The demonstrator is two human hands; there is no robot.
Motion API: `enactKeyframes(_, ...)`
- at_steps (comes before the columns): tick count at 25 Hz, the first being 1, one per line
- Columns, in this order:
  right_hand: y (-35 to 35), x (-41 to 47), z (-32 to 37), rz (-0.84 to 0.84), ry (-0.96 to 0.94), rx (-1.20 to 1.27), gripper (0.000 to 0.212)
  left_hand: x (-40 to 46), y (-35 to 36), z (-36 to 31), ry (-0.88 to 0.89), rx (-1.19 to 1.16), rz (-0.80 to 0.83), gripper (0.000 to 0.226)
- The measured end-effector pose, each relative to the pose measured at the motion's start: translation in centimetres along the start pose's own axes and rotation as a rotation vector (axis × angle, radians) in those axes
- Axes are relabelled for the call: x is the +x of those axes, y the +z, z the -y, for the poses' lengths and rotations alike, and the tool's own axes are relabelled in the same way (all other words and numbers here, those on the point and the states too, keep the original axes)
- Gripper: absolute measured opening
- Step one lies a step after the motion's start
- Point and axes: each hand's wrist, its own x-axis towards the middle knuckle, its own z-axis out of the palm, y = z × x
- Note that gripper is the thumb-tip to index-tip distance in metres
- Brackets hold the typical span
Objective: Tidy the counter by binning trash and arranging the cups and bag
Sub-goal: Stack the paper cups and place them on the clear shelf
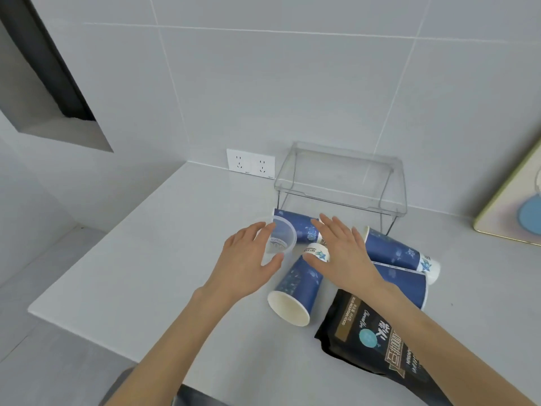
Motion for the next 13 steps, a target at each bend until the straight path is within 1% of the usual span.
enactKeyframes(3,0.1,-0.9,-2.6,0.007,0.041,-0.005,0.063,0.2,1.2,-2.2,0.066,-0.016,0.027,0.055)
enactKeyframes(7,1.0,-2.2,-6.2,0.072,0.115,-0.051,0.061,-0.4,3.3,-4.0,0.129,0.018,0.076,0.052)
enactKeyframes(13,2.2,-2.5,-10.5,0.174,0.223,-0.167,0.063,-0.2,6.5,-4.0,0.146,0.157,0.322,0.056)
